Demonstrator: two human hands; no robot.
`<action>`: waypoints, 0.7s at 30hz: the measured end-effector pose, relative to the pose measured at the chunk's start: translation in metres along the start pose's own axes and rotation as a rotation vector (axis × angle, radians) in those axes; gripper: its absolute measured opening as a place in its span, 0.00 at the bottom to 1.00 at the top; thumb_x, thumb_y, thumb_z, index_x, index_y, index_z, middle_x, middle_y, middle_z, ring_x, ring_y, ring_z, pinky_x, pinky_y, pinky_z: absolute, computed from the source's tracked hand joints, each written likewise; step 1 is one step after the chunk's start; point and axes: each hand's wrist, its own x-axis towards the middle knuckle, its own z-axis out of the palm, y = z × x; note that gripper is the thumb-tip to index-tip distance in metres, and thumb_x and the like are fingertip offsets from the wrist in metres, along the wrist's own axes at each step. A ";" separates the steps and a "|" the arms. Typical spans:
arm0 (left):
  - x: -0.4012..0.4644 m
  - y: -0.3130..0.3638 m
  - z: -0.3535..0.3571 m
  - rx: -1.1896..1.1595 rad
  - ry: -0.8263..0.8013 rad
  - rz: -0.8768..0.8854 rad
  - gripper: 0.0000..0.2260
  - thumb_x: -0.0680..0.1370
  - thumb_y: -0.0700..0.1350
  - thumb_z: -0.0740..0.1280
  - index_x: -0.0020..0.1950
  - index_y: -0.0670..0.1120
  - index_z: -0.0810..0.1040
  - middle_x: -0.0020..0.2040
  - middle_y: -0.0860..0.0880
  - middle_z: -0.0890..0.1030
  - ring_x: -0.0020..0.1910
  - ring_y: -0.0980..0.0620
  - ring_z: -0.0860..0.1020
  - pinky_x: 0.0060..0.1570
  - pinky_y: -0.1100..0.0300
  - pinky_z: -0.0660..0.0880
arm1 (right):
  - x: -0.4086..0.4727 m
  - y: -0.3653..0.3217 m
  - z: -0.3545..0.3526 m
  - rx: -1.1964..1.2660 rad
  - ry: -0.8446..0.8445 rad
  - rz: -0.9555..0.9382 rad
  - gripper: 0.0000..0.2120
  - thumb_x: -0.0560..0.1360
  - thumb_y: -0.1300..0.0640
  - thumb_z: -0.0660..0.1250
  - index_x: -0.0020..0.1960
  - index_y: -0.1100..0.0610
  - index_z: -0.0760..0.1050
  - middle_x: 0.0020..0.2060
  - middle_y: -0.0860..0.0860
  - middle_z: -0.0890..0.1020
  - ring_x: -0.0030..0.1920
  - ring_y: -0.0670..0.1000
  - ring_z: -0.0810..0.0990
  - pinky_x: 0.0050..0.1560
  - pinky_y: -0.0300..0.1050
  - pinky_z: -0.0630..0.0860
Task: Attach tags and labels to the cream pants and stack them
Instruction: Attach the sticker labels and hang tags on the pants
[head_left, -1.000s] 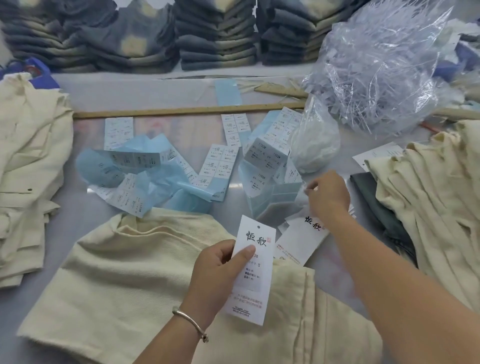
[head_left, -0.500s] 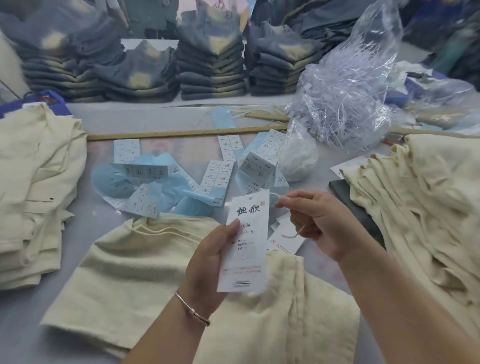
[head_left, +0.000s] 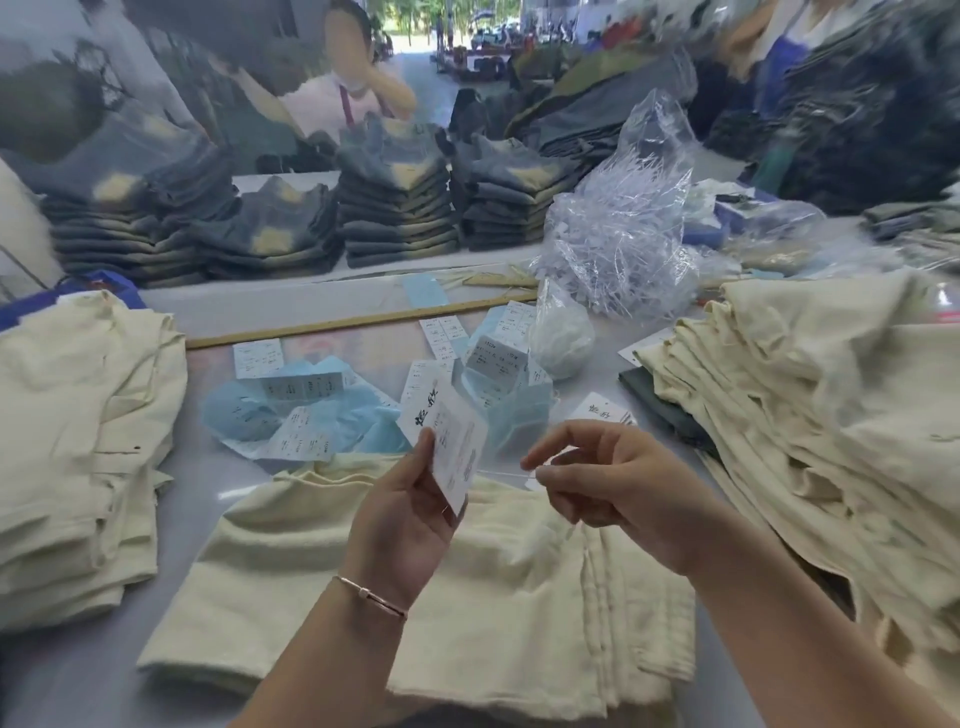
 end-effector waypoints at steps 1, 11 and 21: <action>0.000 0.000 -0.002 0.032 0.010 0.001 0.09 0.72 0.48 0.69 0.50 0.46 0.82 0.40 0.48 0.85 0.36 0.56 0.83 0.30 0.65 0.76 | -0.006 -0.002 0.003 0.042 -0.009 -0.026 0.04 0.70 0.66 0.72 0.45 0.61 0.81 0.28 0.57 0.78 0.27 0.50 0.68 0.26 0.34 0.61; -0.020 -0.001 -0.023 0.182 -0.079 0.036 0.13 0.71 0.48 0.68 0.53 0.43 0.80 0.47 0.46 0.85 0.44 0.51 0.84 0.41 0.58 0.80 | -0.043 -0.006 0.034 0.084 -0.107 -0.152 0.14 0.68 0.75 0.66 0.48 0.62 0.80 0.47 0.66 0.84 0.48 0.62 0.84 0.45 0.48 0.81; -0.051 0.016 -0.016 0.944 -0.233 0.637 0.09 0.69 0.44 0.74 0.48 0.49 0.83 0.44 0.51 0.86 0.44 0.50 0.84 0.43 0.50 0.82 | -0.047 -0.010 0.060 -0.224 0.255 -0.359 0.11 0.70 0.54 0.72 0.37 0.62 0.82 0.29 0.56 0.80 0.27 0.52 0.74 0.27 0.39 0.68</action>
